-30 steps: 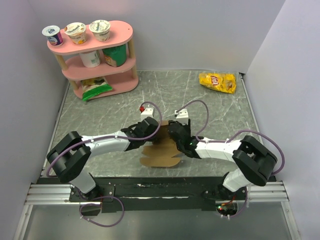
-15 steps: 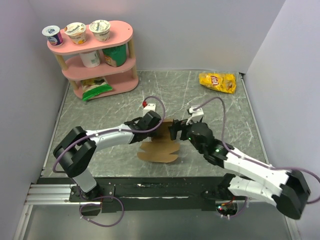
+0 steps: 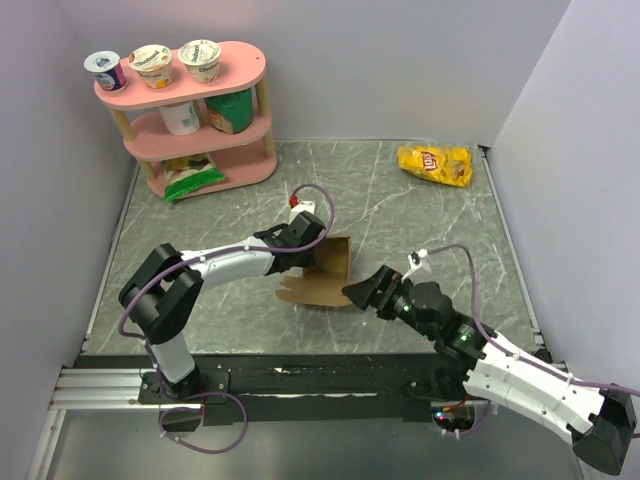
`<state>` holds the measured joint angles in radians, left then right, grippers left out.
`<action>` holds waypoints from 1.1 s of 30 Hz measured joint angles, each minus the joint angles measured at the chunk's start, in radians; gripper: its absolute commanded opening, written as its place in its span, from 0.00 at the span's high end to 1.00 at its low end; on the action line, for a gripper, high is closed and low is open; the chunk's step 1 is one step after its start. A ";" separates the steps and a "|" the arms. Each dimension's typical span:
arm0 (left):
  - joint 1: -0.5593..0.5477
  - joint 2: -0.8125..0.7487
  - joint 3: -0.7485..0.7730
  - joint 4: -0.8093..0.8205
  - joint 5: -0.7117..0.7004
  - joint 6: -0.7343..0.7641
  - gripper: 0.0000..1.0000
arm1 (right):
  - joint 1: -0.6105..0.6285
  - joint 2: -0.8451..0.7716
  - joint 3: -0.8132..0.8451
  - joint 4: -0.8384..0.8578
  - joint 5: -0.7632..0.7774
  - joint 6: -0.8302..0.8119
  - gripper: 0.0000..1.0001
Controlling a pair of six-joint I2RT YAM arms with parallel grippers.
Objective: Fold the paper box
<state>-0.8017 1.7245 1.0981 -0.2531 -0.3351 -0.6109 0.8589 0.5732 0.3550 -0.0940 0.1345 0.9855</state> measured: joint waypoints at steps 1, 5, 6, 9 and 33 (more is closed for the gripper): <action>0.001 0.006 0.003 -0.003 0.007 0.001 0.79 | 0.012 -0.012 -0.030 0.011 0.002 0.049 0.00; 0.005 0.040 0.003 -0.049 0.056 0.004 0.63 | 0.059 -0.037 -0.082 0.034 0.007 0.178 0.00; 0.006 0.048 0.003 -0.059 0.069 0.006 0.61 | 0.065 -0.035 -0.082 0.048 0.009 0.194 0.00; 0.007 0.054 0.003 -0.079 0.102 0.007 0.59 | 0.068 -0.023 -0.080 0.084 0.026 0.225 0.00; 0.096 0.003 0.048 -0.083 0.297 0.074 0.59 | -0.245 0.206 0.340 -0.066 0.032 -0.349 0.01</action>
<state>-0.7059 1.7271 1.1461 -0.3363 -0.0383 -0.5365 0.6140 0.7792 0.6949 -0.1600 0.1669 0.6369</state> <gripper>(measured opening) 0.339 0.994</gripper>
